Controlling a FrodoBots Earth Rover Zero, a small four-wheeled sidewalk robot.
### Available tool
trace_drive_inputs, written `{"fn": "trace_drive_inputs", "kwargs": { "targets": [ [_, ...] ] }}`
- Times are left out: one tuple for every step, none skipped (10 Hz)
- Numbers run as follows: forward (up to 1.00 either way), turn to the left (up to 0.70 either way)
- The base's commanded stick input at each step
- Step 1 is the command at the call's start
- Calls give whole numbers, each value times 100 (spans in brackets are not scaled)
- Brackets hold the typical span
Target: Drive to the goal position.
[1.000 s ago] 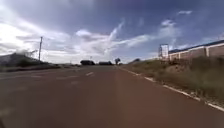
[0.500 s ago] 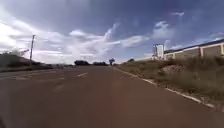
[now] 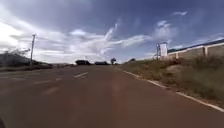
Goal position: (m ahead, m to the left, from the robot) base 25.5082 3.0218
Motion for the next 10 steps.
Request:
{"fn": "trace_drive_inputs", "kwargs": {
  "targets": [
    [100, 0],
    [100, 0],
    [100, -40],
    [100, -39],
    [100, -39],
    [100, 0],
    [100, 0],
    [100, 0],
    [100, 0],
    [100, 0]
  ]
}}
